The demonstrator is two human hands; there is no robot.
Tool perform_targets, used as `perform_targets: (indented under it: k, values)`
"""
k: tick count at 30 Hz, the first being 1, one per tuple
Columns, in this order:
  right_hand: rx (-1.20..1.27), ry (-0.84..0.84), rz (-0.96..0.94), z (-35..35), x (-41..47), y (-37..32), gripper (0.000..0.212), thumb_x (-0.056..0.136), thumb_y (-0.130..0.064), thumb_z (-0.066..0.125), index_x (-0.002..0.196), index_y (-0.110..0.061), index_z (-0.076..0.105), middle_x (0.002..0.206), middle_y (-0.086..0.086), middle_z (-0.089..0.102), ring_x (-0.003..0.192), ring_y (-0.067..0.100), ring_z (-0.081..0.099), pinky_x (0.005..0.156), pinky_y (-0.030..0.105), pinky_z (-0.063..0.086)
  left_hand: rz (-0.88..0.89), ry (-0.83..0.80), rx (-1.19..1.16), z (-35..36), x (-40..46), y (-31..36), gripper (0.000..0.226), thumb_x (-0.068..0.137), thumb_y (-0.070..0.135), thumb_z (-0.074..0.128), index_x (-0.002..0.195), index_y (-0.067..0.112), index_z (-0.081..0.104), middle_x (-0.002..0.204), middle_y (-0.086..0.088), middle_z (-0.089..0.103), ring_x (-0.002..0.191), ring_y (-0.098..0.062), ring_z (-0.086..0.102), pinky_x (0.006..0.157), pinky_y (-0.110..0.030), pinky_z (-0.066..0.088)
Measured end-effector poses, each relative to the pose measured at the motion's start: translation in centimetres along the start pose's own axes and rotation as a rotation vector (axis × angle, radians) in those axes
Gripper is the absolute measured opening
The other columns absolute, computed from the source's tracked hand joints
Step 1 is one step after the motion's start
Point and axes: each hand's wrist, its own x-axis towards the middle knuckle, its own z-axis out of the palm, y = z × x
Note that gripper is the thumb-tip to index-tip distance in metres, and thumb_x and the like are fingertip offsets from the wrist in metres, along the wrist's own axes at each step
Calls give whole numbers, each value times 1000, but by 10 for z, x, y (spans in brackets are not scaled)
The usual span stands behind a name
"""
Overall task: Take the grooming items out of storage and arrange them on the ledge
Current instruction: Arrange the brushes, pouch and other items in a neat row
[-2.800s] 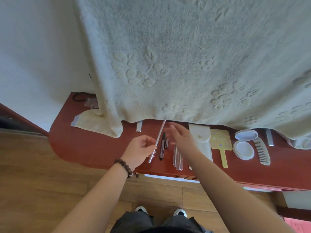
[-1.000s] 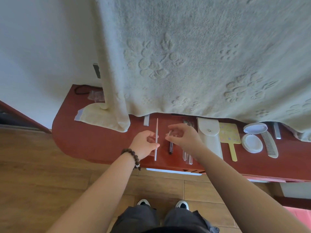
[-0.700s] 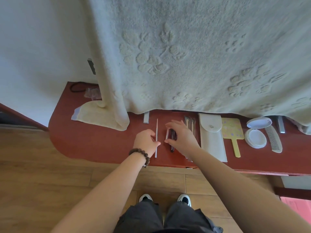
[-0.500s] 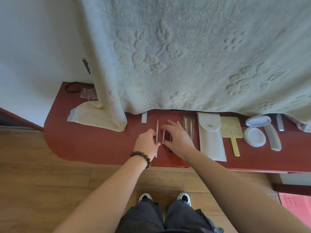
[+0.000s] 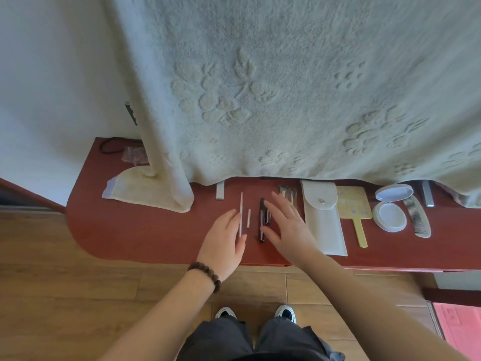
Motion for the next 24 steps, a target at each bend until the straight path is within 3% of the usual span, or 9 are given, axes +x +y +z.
perform_targets:
  k: [3,5,10,14,19,21,24]
  values:
    - [-166,-128,-35,6,-18,2,63,98,-45,34,152,-24,12,160,-6,-5,144,9,-16,116,28,-8,81,-202,226,10,-8,2,70,99,41,33,151,12,-6,159,-3,-11,147,-18,-9,121,-37,7]
    - [-239,-210,-31,12,-24,1,63,99,-47,26,152,-25,-1,157,-8,-16,141,9,-25,115,30,-13,82,-278,333,18,-10,3,74,99,46,27,148,12,-15,158,-6,-20,146,-19,-15,121,-40,2]
    - [-290,-289,-8,22,-22,-4,62,96,-47,12,150,-22,-7,157,-5,-17,143,12,-22,119,36,-8,63,-322,418,30,-6,10,72,99,47,21,146,10,-18,157,-7,-22,146,-20,-16,121,-40,-1]
    - [-311,-299,5,22,-18,-2,58,101,-41,16,151,-20,-7,158,-3,-16,144,12,-19,119,35,-8,68,-321,432,35,1,21,68,100,42,20,144,9,-20,157,-8,-20,146,-21,-15,121,-41,-1]
    - [-304,-302,-3,19,-20,6,71,82,-48,-14,147,-22,-13,156,-5,-18,143,11,-21,120,36,-6,45,-303,398,43,8,36,60,100,38,15,136,13,-26,157,-5,-22,145,-18,-17,120,-39,-5]
    - [-280,-283,3,16,-19,8,69,85,-48,-9,149,-22,-10,155,-6,-20,143,11,-21,121,37,-3,28,-287,376,46,9,40,61,100,38,15,138,13,-25,157,-5,-21,145,-18,-17,120,-38,-5]
    - [-229,-188,37,5,-20,14,61,96,-42,13,151,-23,-7,156,-7,-19,143,10,-22,119,35,-9,6,-244,345,46,8,41,69,99,40,24,144,12,-21,157,-6,-21,145,-20,-18,121,-39,-3]
